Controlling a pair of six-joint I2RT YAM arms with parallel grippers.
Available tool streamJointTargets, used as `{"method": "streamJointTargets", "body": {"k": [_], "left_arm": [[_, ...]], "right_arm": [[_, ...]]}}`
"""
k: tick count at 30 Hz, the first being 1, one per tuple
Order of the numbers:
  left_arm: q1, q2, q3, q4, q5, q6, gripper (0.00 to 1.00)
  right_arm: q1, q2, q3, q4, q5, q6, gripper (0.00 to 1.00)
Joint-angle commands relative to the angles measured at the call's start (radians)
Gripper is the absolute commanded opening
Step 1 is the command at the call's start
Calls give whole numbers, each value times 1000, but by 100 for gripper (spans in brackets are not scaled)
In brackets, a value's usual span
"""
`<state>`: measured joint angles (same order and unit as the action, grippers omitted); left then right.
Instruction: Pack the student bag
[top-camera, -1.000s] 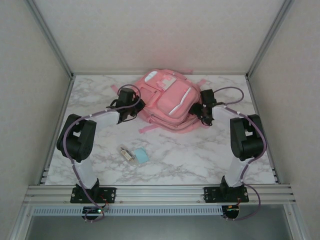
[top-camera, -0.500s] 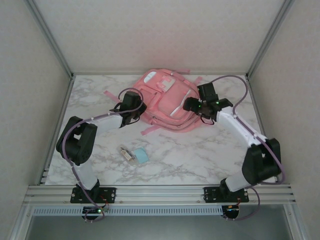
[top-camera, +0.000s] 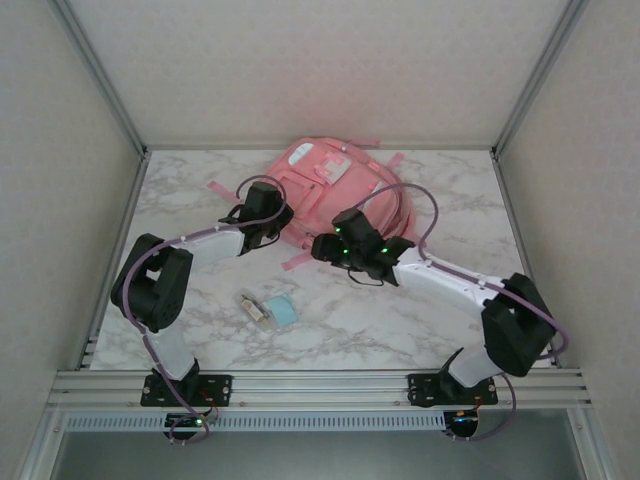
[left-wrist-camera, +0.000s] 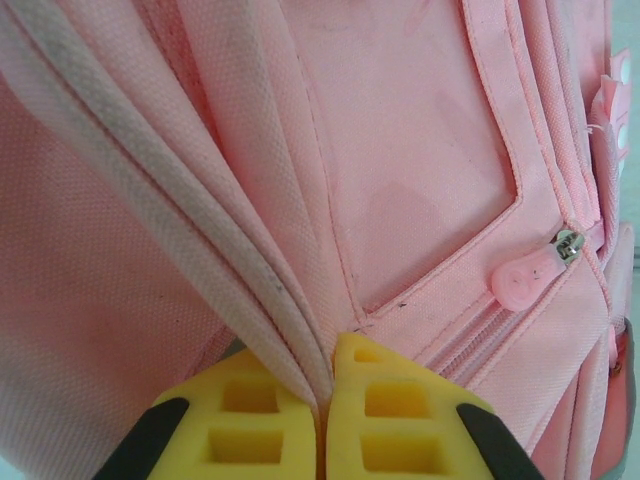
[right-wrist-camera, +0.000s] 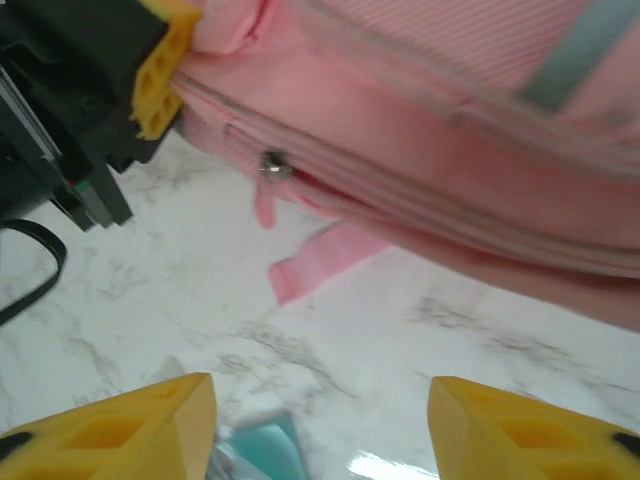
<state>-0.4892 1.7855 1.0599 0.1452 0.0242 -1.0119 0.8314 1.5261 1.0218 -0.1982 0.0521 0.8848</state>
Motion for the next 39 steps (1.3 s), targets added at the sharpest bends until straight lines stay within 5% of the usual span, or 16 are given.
{"method": "streamJointTargets", "body": {"k": [1, 12, 23, 29, 39], "left_arm": [[-37, -35, 15, -10, 123, 8, 0], [-40, -66, -26, 55, 108, -17, 0], [-42, -101, -54, 51, 93, -9, 0], [-34, -95, -49, 41, 90, -2, 0], [1, -100, -38, 18, 88, 29, 0]], "right_arm": [[31, 84, 46, 141, 89, 98, 56], [41, 315, 212, 146, 187, 202, 51], [41, 417, 263, 149, 324, 284, 30], [39, 387, 231, 160, 323, 187, 4], [31, 290, 127, 112, 251, -7, 0]]}}
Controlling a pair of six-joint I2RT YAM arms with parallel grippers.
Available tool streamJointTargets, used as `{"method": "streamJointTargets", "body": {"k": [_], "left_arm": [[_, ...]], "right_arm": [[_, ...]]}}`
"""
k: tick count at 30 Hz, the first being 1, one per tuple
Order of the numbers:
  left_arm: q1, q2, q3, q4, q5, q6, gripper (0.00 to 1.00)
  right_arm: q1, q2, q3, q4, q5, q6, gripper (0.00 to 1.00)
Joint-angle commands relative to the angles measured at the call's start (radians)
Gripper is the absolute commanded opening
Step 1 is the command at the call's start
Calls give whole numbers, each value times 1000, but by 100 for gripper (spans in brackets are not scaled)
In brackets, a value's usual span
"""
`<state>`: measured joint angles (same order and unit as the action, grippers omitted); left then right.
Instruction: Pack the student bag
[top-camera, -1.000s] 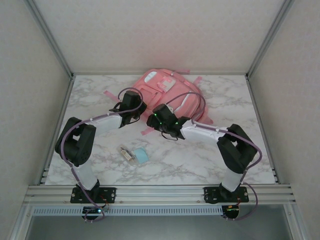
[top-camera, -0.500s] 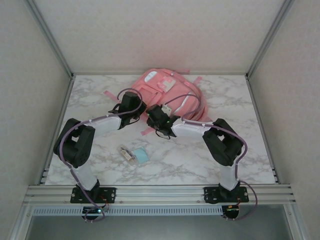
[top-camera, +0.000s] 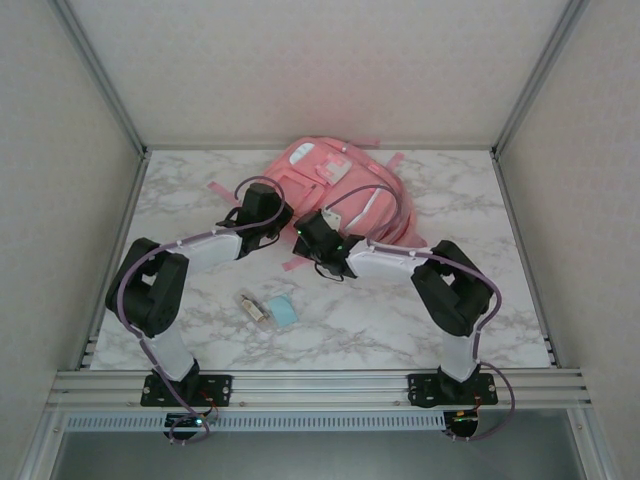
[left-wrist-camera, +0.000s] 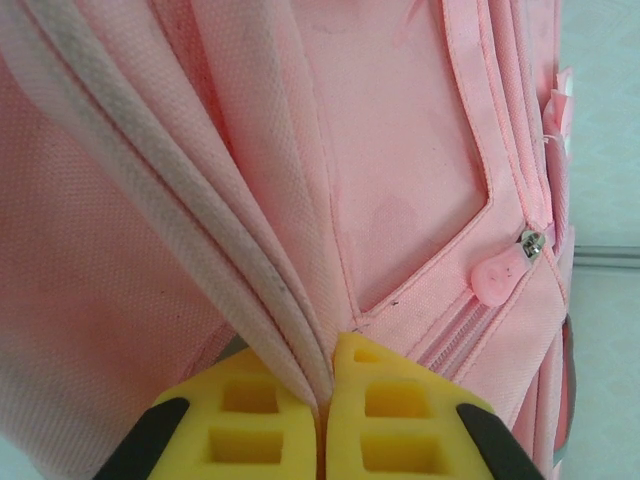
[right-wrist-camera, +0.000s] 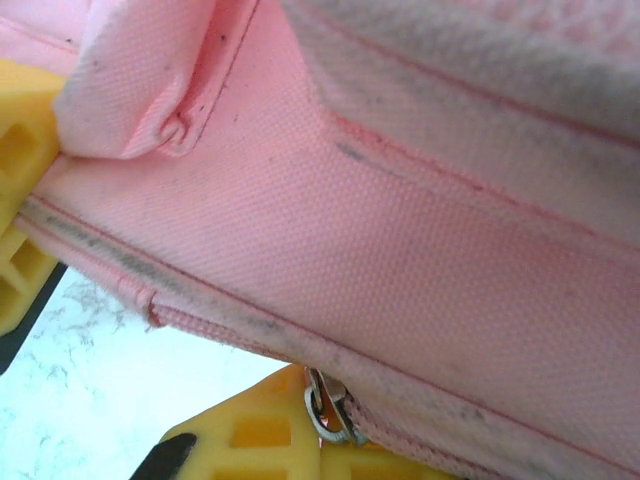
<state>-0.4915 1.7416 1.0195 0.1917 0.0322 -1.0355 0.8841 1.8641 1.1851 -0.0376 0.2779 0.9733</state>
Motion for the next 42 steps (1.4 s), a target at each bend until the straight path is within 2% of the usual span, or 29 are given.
{"method": "streamJointTargets", "body": {"k": [1, 10, 16, 22, 24, 29, 35, 42], "left_arm": [[11, -55, 8, -34, 82, 60, 0], [68, -24, 86, -100, 89, 158, 0], [83, 4, 117, -97, 109, 165, 0], [93, 37, 171, -123, 167, 195, 0], [90, 38, 167, -111, 192, 172, 0], [68, 2, 108, -57, 197, 103, 0], [31, -48, 64, -30, 157, 60, 0], [3, -85, 27, 9, 149, 9, 0]], "right_arm": [[-21, -60, -41, -75, 14, -123, 0], [-40, -180, -93, -372, -84, -336, 0], [-76, -292, -168, -471, -122, -400, 0], [-122, -354, -174, -528, -118, -449, 0], [-122, -363, -154, -512, -149, -420, 0], [-89, -354, -142, -328, -252, -270, 27], [-19, -256, -77, -162, -233, -143, 35], [-19, -141, -27, -78, -140, -45, 42]]}}
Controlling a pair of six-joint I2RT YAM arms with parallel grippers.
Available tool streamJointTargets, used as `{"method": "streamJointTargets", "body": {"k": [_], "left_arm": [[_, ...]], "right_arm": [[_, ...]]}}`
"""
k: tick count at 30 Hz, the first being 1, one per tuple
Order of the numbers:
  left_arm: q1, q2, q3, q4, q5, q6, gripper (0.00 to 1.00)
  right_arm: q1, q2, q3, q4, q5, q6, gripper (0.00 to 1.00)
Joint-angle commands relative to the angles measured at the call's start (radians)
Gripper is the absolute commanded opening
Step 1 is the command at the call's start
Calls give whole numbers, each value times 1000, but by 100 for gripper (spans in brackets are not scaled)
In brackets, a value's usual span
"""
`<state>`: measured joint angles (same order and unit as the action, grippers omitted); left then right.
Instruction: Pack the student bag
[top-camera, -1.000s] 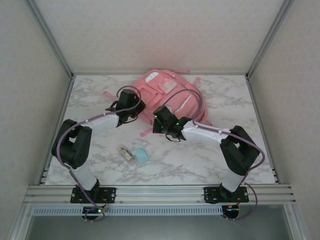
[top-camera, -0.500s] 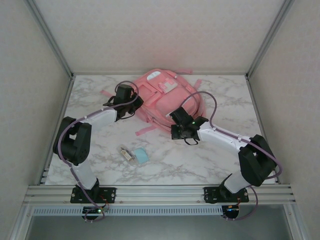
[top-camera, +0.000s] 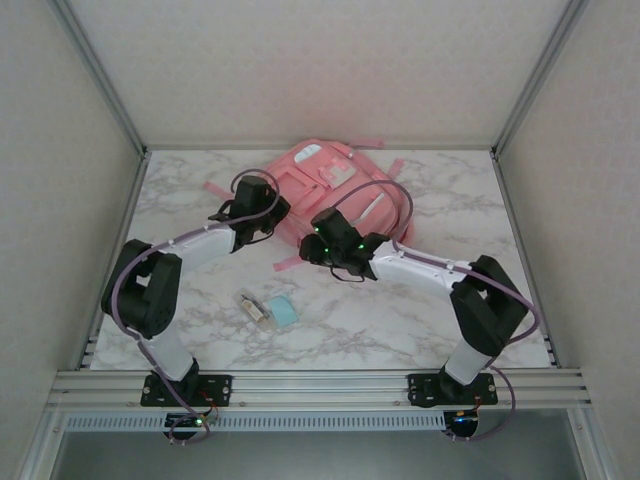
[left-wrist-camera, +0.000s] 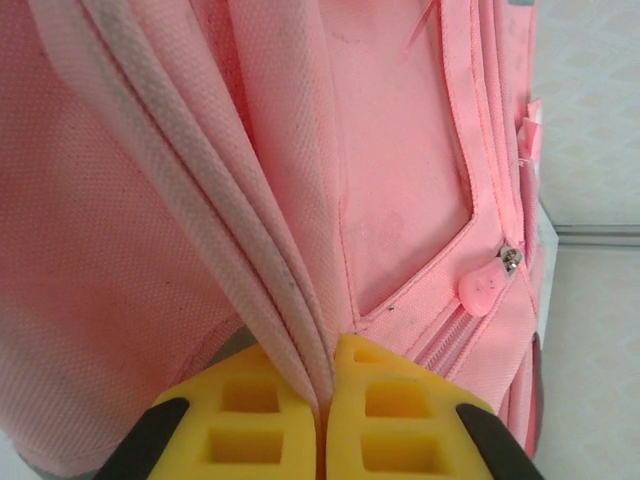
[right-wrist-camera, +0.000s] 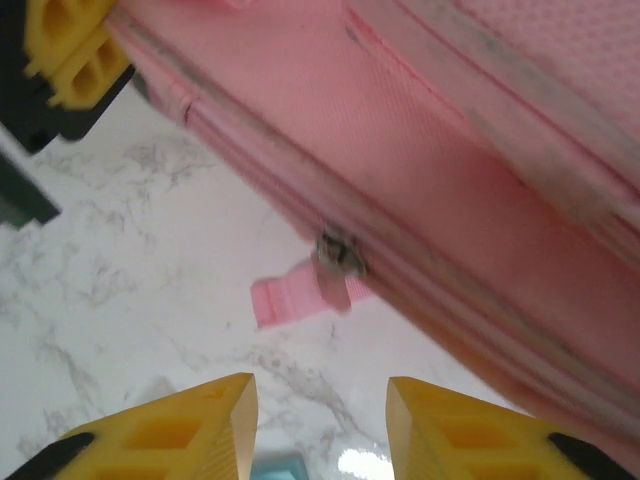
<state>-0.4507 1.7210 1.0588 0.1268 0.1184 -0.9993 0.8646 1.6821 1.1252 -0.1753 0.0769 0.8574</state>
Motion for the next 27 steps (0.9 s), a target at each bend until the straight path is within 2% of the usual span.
{"method": "streamJointTargets", "body": {"k": [1, 8, 13, 17, 27], "left_arm": [[-41, -69, -15, 76, 63, -31, 0], [-52, -108, -36, 80, 64, -42, 0], [-66, -127, -56, 91, 70, -68, 0], [-74, -147, -79, 102, 74, -91, 0], [-47, -149, -62, 56, 37, -38, 0]], "right_arm": [[2, 54, 40, 68, 71, 80, 43], [-5, 154, 87, 79, 199, 124, 44], [-11, 224, 155, 100, 257, 106, 40], [-13, 246, 170, 96, 362, 110, 38], [-42, 205, 108, 152, 296, 75, 12]]}}
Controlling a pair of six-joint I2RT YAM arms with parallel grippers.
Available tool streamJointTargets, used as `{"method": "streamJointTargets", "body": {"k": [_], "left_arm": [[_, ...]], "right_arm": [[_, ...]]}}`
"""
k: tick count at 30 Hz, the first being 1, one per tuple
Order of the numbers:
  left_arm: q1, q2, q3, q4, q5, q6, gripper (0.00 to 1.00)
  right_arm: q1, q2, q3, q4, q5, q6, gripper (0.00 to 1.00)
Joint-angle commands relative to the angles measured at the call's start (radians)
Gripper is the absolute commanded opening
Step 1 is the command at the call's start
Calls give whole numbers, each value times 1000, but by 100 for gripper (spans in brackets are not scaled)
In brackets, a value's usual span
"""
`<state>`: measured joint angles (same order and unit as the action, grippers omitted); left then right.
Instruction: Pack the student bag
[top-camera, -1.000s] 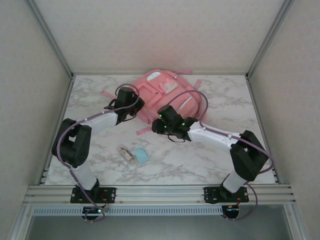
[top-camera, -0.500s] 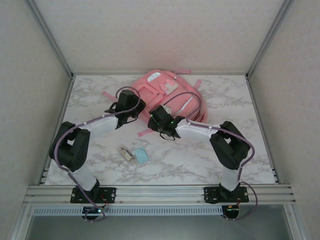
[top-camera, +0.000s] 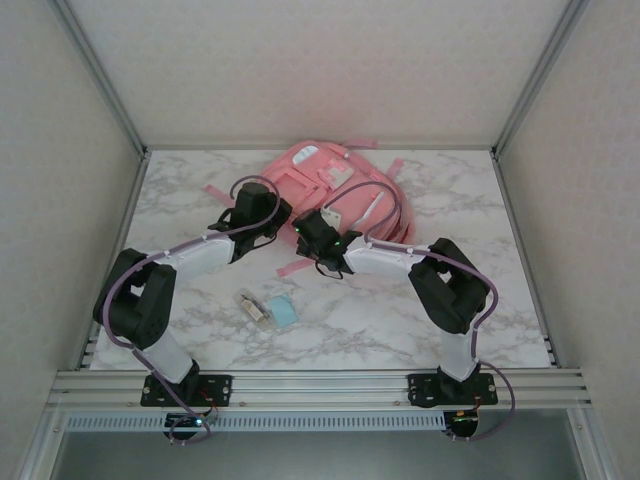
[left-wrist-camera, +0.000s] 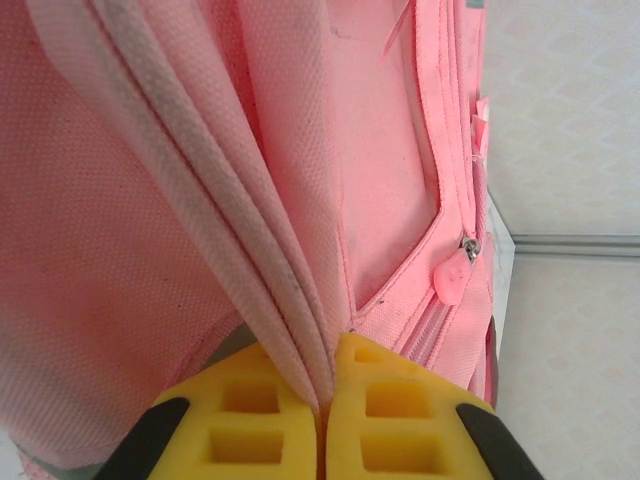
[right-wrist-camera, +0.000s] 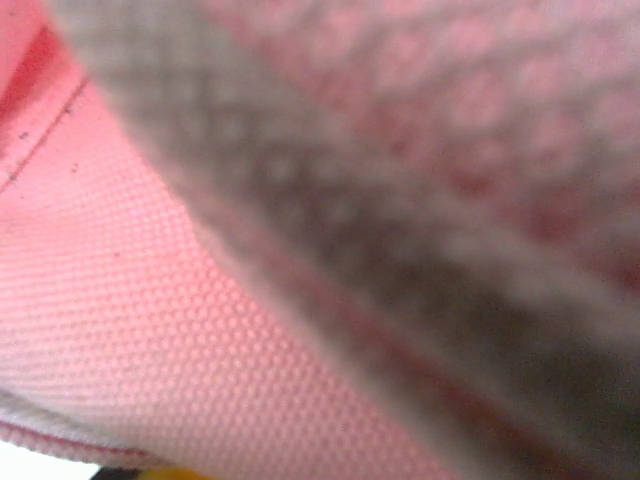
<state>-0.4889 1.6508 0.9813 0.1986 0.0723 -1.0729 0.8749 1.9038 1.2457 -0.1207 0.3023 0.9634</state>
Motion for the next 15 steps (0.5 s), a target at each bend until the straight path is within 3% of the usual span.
{"method": "streamJointTargets", "body": {"k": [1, 4, 15], "left_arm": [[1, -76, 17, -19, 78, 42, 0], [34, -64, 26, -32, 65, 65, 0], [110, 11, 121, -73, 16, 168, 0]], "right_arm": [[-53, -25, -21, 88, 59, -45, 9], [-56, -57, -46, 48, 24, -99, 0], [-68, -209, -181, -198, -161, -292, 0]]}}
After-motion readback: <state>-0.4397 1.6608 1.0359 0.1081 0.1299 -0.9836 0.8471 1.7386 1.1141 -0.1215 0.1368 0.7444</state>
